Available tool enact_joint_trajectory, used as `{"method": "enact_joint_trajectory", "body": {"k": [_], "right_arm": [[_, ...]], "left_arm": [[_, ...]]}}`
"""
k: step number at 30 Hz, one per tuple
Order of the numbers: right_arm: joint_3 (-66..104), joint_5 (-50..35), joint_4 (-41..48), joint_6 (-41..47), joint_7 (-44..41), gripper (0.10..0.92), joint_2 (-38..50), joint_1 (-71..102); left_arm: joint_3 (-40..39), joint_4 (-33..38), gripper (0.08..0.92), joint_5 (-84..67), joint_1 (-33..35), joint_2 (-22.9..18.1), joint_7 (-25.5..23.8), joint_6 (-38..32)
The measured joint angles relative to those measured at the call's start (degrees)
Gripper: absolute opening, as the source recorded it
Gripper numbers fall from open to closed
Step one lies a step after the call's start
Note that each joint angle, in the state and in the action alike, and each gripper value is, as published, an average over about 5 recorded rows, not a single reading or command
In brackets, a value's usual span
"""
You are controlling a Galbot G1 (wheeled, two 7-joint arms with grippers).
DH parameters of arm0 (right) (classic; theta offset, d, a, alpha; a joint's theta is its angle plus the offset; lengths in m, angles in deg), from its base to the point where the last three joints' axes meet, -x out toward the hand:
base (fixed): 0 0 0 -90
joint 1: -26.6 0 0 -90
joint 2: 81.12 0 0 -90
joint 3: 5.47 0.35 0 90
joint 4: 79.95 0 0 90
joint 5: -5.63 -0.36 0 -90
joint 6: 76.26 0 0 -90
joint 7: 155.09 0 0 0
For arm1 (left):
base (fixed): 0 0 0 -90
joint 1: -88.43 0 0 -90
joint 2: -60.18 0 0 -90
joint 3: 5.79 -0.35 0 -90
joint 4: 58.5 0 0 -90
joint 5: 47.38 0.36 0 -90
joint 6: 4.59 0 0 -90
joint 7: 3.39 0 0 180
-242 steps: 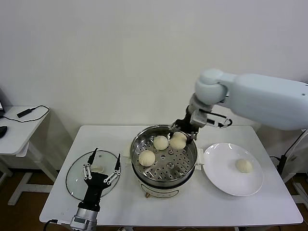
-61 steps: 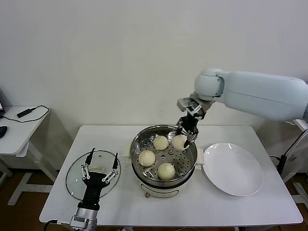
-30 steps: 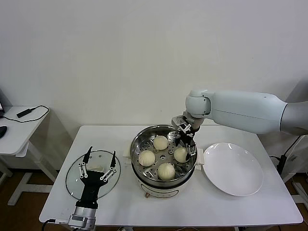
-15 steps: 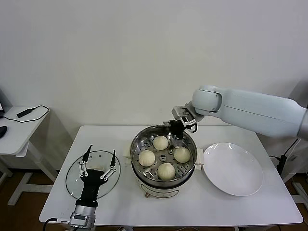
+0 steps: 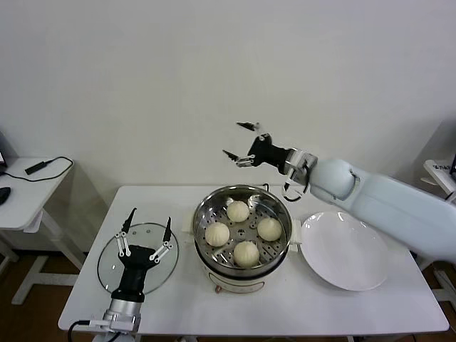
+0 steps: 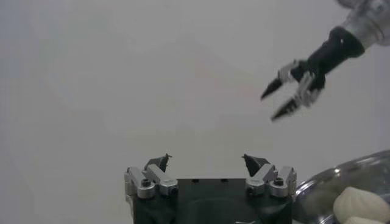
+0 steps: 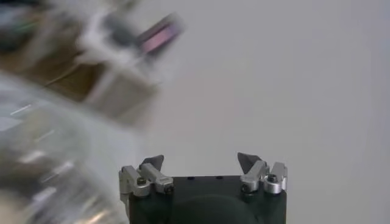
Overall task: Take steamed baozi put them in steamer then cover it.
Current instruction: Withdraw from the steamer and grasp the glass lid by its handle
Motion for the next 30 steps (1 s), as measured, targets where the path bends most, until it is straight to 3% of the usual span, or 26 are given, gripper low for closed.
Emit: {"method": "enact_joint_trajectory", "body": {"k": [7,16,30], "right_arm": [[24.0,4.8,-0.1,-6.3,6.5,0.823,-1.5,23.3],[48.3,10.2,0.0,-12.8,8.3,0.823,-7.9,48.3],[66.9,15.5,-0.6,-17.8,7.7,0.823,-17.4,71.6]], "left_arm": [[0.8,-2.0,0.823,6.4,-0.7,0.9,1.0,-0.3],[2.8,-6.0,0.823,15.3,-1.0,2.6,2.5,-1.1],[6.6,-15.3,0.823,37.9,-0.1,5.0,4.7,3.3]]}}
